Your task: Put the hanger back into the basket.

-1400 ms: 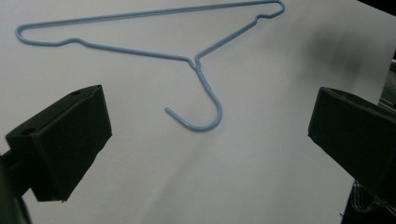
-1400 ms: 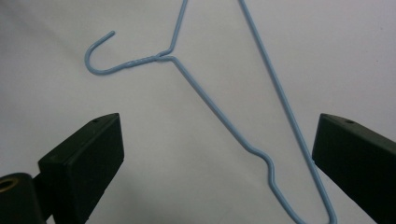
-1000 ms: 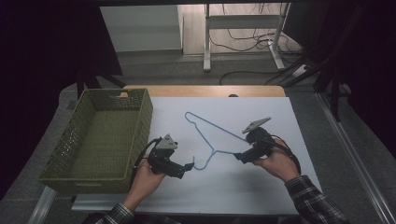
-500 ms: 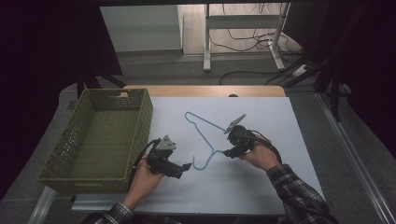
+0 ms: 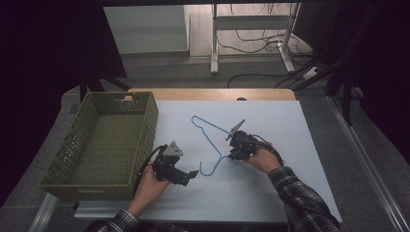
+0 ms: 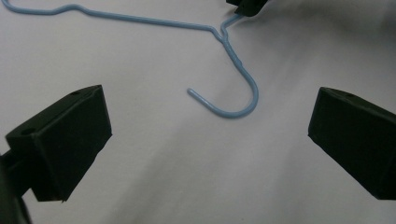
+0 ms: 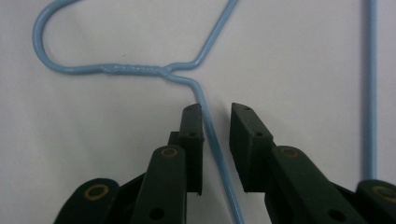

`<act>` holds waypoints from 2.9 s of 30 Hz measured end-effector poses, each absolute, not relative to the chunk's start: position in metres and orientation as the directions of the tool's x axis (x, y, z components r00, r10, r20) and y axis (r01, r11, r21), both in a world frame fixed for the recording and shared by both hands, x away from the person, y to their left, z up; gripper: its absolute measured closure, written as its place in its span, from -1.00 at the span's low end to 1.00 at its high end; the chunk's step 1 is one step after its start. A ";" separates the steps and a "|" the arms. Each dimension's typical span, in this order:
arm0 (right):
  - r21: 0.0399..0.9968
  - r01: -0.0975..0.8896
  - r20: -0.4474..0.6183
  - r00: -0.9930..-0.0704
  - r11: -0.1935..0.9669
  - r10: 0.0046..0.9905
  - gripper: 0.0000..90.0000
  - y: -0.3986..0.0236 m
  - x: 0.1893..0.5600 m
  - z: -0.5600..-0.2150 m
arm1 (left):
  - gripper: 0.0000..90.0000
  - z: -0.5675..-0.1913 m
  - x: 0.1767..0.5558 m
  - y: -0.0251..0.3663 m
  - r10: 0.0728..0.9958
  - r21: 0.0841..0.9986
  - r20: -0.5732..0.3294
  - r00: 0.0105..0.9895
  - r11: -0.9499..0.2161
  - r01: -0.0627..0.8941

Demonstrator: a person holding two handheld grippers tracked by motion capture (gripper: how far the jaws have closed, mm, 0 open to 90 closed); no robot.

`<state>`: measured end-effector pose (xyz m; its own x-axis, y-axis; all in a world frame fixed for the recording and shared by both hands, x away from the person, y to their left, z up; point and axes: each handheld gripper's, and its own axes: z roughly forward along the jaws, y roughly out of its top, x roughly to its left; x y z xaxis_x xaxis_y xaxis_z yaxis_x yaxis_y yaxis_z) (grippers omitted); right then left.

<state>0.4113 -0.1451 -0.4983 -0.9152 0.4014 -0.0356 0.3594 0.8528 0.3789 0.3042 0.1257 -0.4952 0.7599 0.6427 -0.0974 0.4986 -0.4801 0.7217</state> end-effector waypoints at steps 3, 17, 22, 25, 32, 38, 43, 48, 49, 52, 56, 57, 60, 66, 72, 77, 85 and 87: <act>0.375 0.337 -0.039 -0.925 0.864 0.377 0.79 -0.144 0.411 -0.501 | -1.00 -0.496 0.304 0.125 0.641 0.718 -0.094 0.761 -0.486 0.498; 0.418 0.230 -0.095 -0.951 0.879 0.294 0.91 -0.145 0.406 -0.495 | -0.97 -0.496 0.304 0.122 0.661 0.679 -0.119 0.741 -0.490 0.547; 0.453 0.244 -0.076 -0.948 0.857 0.310 0.91 -0.150 0.405 -0.487 | -0.64 -0.496 0.303 0.122 0.667 0.666 -0.116 0.736 -0.498 0.556; 0.477 0.251 -0.065 -0.946 0.842 0.318 0.91 -0.154 0.404 -0.482 | 0.00 -0.496 0.304 0.122 0.640 0.668 -0.160 0.751 -0.489 0.560; 0.506 0.277 -0.035 -0.939 0.816 0.341 0.91 -0.159 0.399 -0.477 | 0.82 -0.504 0.314 0.104 0.620 0.645 -0.128 0.774 -0.541 0.540; 0.503 0.278 -0.030 -0.941 0.819 0.337 0.88 -0.157 0.397 -0.482 | 0.82 -0.504 0.320 0.095 0.604 0.671 -0.125 0.787 -0.533 0.516; 0.519 0.346 -0.011 -0.912 0.782 0.411 0.50 -0.165 0.396 -0.473 | 0.81 -0.503 0.320 0.093 0.601 0.677 -0.123 0.790 -0.532 0.509; 0.509 0.406 0.009 -0.885 0.759 0.466 0.29 -0.162 0.394 -0.478 | 0.79 -0.499 0.320 0.092 0.601 0.690 -0.116 0.791 -0.524 0.499; 0.503 0.405 0.005 -0.885 0.764 0.466 0.33 -0.158 0.394 -0.480 | 0.79 -0.498 0.320 0.092 0.601 0.692 -0.116 0.791 -0.523 0.498; 0.476 0.392 -0.014 -0.892 0.787 0.453 0.48 -0.148 0.395 -0.486 | 0.79 -0.497 0.320 0.092 0.600 0.699 -0.117 0.791 -0.516 0.496; 0.459 0.374 -0.042 -0.897 0.806 0.440 0.85 -0.143 0.394 -0.490 | 0.77 -0.497 0.320 0.093 0.601 0.702 -0.120 0.790 -0.511 0.496; 0.457 0.369 -0.049 -0.898 0.809 0.437 0.87 -0.143 0.394 -0.490 | 0.74 -0.497 0.320 0.094 0.602 0.701 -0.116 0.790 -0.514 0.495; 0.464 0.372 -0.048 -0.896 0.804 0.442 0.91 -0.145 0.392 -0.487 | 0.62 -0.495 0.321 0.095 0.615 0.702 -0.116 0.780 -0.504 0.503; 0.544 0.377 -0.001 -0.893 0.749 0.450 0.91 -0.155 0.389 -0.466 | 0.04 -0.491 0.325 0.107 0.616 0.723 -0.154 0.773 -0.463 0.512; 0.584 0.383 0.045 -0.895 0.715 0.443 0.91 -0.157 0.383 -0.448 | -0.02 -0.473 0.323 0.101 0.582 0.789 -0.121 0.804 -0.435 0.434; 0.597 0.388 0.072 -0.898 0.702 0.435 0.91 -0.153 0.378 -0.441 | 0.14 -0.461 0.326 0.091 0.552 0.833 -0.096 0.829 -0.411 0.370; 0.607 0.379 0.087 -0.906 0.699 0.415 0.91 -0.149 0.375 -0.436 | 0.47 -0.452 0.329 0.078 0.534 0.874 -0.089 0.841 -0.364 0.323; 0.607 0.376 0.089 -0.908 0.700 0.411 0.91 -0.148 0.374 -0.436 | 0.62 -0.450 0.329 0.075 0.522 0.875 -0.086 0.848 -0.367 0.315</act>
<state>0.3741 -0.1482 -0.4358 -0.9075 0.4105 0.0887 0.3760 0.6998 0.6074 0.3288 0.0752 -0.4499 0.8484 0.5223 -0.0860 0.3146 -0.3668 0.8755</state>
